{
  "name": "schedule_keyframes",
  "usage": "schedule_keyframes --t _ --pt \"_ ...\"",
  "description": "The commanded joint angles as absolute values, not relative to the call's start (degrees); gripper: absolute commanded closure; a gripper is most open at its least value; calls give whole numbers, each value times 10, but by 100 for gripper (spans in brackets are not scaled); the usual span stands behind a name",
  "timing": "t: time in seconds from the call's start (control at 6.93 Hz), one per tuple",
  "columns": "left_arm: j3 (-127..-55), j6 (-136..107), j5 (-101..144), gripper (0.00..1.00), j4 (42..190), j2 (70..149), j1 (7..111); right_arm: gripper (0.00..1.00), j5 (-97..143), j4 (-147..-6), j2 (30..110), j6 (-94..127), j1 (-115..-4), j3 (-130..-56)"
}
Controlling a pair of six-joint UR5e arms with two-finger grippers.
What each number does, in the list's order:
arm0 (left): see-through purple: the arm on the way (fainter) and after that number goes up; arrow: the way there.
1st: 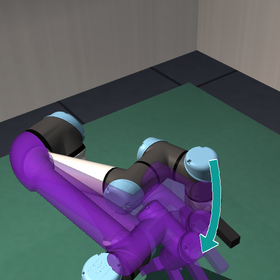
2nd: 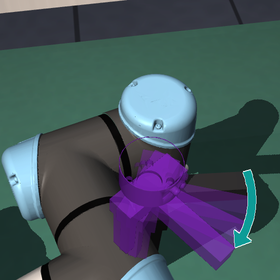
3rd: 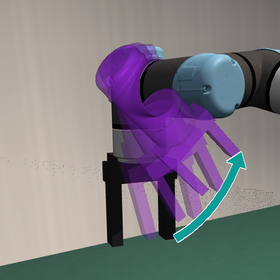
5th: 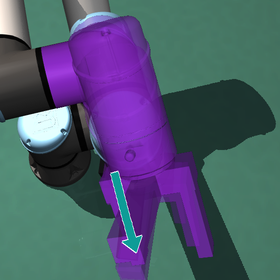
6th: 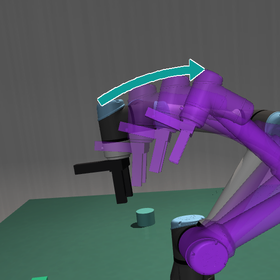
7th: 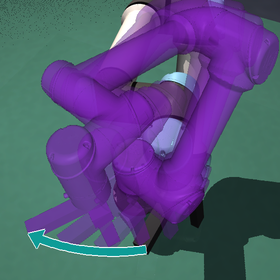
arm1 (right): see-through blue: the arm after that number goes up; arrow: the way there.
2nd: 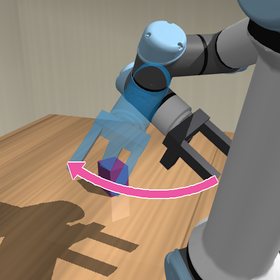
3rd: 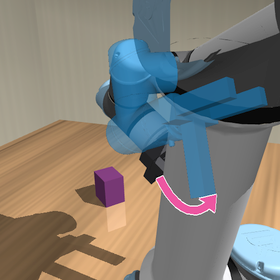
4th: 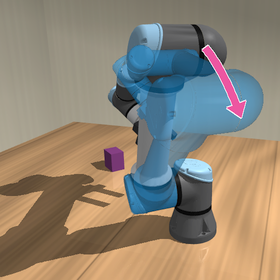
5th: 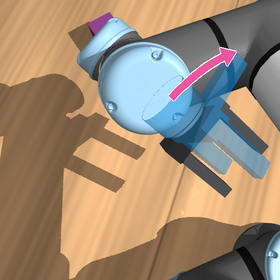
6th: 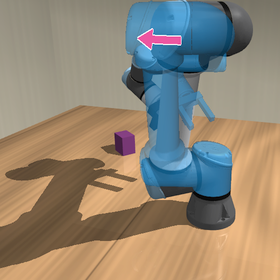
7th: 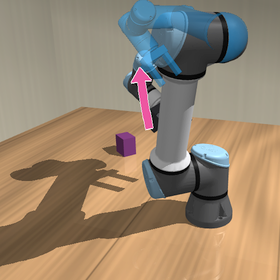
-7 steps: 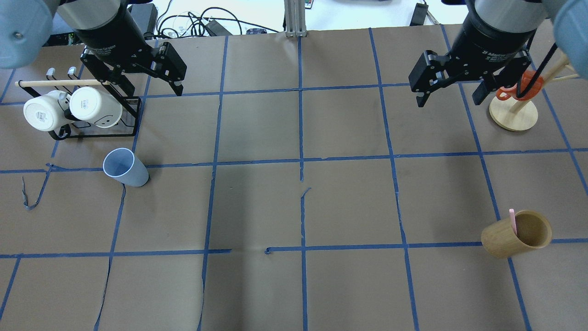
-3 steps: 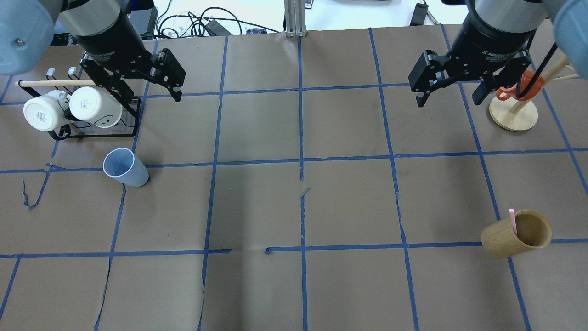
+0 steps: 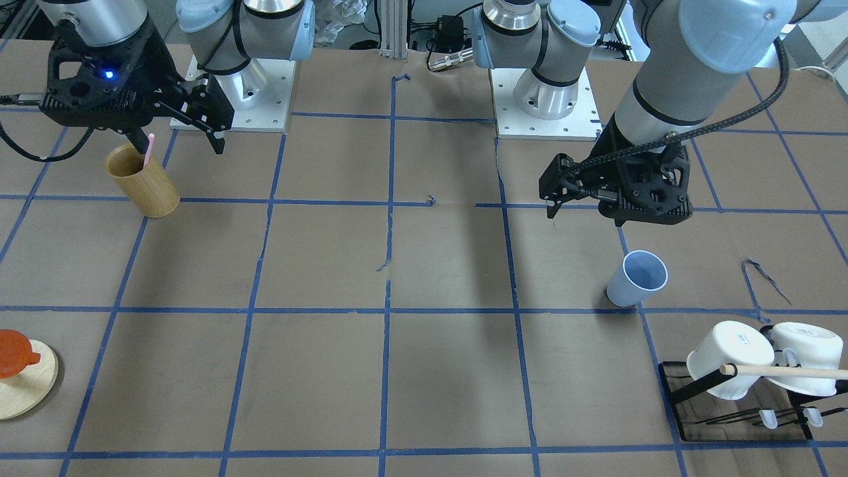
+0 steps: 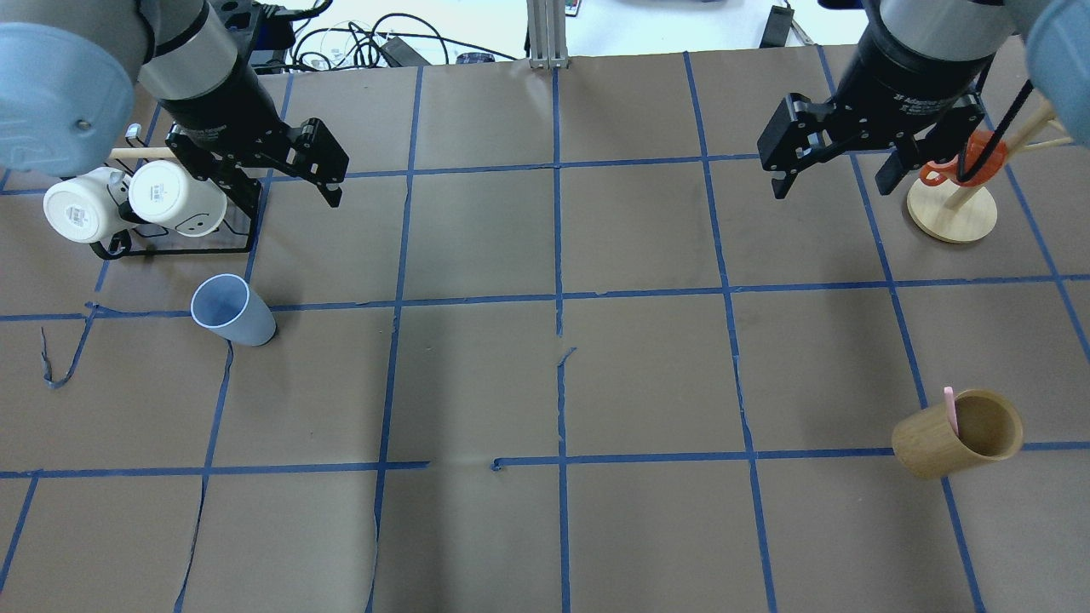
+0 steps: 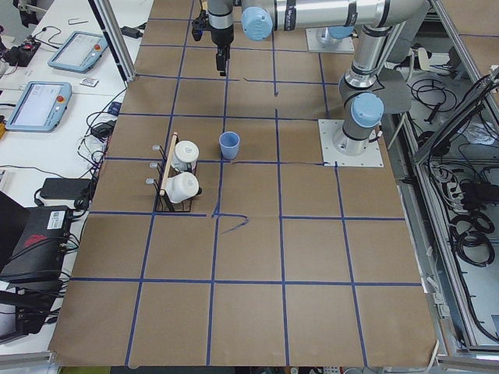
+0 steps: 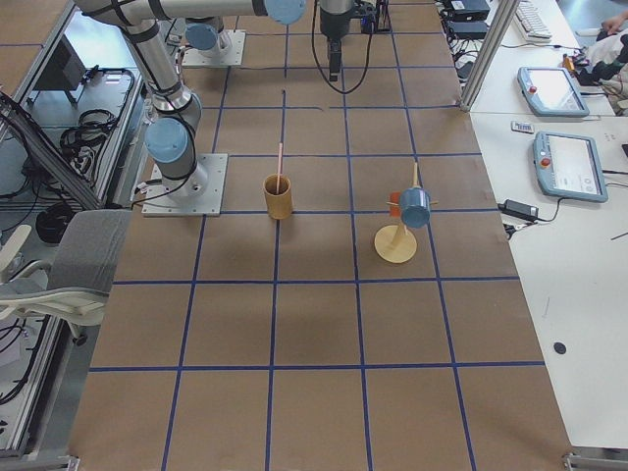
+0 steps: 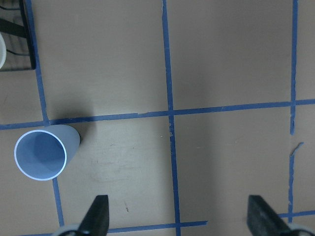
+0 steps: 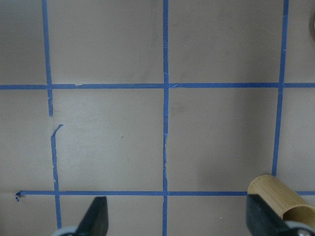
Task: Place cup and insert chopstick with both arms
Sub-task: 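Lower the left gripper onto the light blue cup and grasp it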
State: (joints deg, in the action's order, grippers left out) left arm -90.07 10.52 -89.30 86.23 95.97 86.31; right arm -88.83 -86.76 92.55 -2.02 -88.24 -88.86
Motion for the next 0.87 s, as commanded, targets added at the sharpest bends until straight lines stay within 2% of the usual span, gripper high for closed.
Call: schedule_keyframes --t 0.0,0.29,0.43,0.58,0.72 --pt "-959 168 -956 0 842 979 791 0 -889 -867 925 -21 -882 -889" --pt "-1035 200 -958 3 781 998 769 0 -889 -867 925 -21 -882 -889" --pt "-1086 207 -959 3 670 1011 769 0 -888 -867 925 -21 -882 -889" --pt "-1095 212 -960 3 618 1026 769 0 -889 -867 925 -21 -882 -889" --pt "-1084 230 -964 10 614 1037 769 0 -889 -867 925 -21 -882 -889"
